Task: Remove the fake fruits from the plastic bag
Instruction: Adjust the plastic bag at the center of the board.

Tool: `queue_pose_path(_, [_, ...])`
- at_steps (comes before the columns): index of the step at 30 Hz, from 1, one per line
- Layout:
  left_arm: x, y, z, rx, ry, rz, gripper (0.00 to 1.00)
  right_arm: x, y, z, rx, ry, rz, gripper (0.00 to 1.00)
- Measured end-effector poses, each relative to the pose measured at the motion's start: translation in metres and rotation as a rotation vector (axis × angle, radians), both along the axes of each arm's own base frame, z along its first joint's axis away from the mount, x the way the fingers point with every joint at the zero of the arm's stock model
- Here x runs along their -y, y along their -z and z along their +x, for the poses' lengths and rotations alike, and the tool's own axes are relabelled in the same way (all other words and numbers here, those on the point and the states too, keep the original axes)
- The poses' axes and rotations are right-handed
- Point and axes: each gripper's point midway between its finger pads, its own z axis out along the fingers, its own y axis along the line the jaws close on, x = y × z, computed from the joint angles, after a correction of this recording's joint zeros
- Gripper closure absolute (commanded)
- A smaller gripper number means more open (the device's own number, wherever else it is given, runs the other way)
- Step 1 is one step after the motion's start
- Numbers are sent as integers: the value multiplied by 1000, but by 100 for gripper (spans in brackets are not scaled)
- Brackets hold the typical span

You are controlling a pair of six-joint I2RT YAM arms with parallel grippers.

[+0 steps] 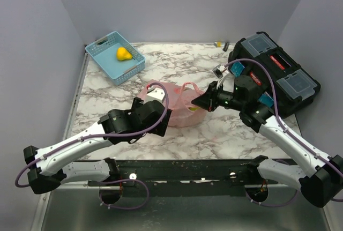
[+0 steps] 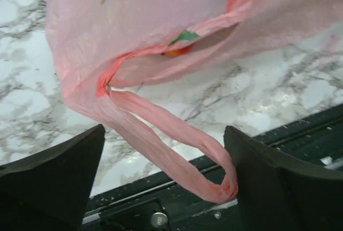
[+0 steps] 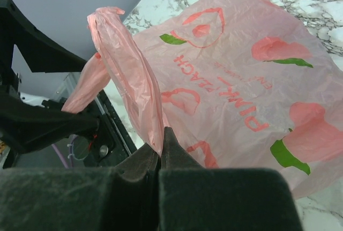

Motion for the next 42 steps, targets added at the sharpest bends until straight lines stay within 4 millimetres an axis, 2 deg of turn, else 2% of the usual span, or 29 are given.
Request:
queue_pose_path(3, [-5,4,12,27,-47,89,65,3,2,1,0,15,-13,97])
queue_pose_path(5, [-8,10,17,30,-65,152,100,6,6,2,-4,30,-30,95])
queue_pose_path(7, [-14,14,19,35,-79,201,100,10,9,3,-6,52,-50,87])
queue_pose_path(10, [-22,13,20,47,-95,219,100,19,14,4,-10,95,-85,53])
queue_pose_path(11, [-22,10,19,52,-92,209,100,22,17,4,-15,113,-99,46])
queue_pose_path(14, [-17,1,16,59,-55,113,100,35,26,3,-53,166,-168,30])
queue_pose_path(17, [-5,-4,7,49,7,-1,100,42,22,-1,-77,175,-213,21])
queue_pose_path(21, [15,-5,-4,4,81,-154,100,45,-5,-7,-79,190,-176,15])
queue_pose_path(24, [28,-7,-4,-33,95,-227,100,49,-31,-9,-127,260,-110,12])
queue_pose_path(25, [31,-8,-5,-40,99,-241,100,50,-38,-9,-139,281,-91,4])
queue_pose_path(27, [42,-12,-6,-56,114,-291,100,55,-46,-10,-173,328,-61,0])
queue_pose_path(30, [54,-15,-8,-71,133,-344,100,68,-50,-16,-202,403,-37,0])
queue_pose_path(34, [69,-19,-10,-89,166,-398,100,80,-64,-32,-202,435,36,0])
queue_pose_path(38, [82,-22,-12,-104,198,-447,100,74,-62,-49,-235,381,112,0])
queue_pose_path(41, [92,-22,-14,-125,224,-465,100,63,-47,-50,-289,341,138,0])
queue_pose_path(42, [95,-21,-14,-131,231,-469,100,60,-42,-50,-305,335,140,3])
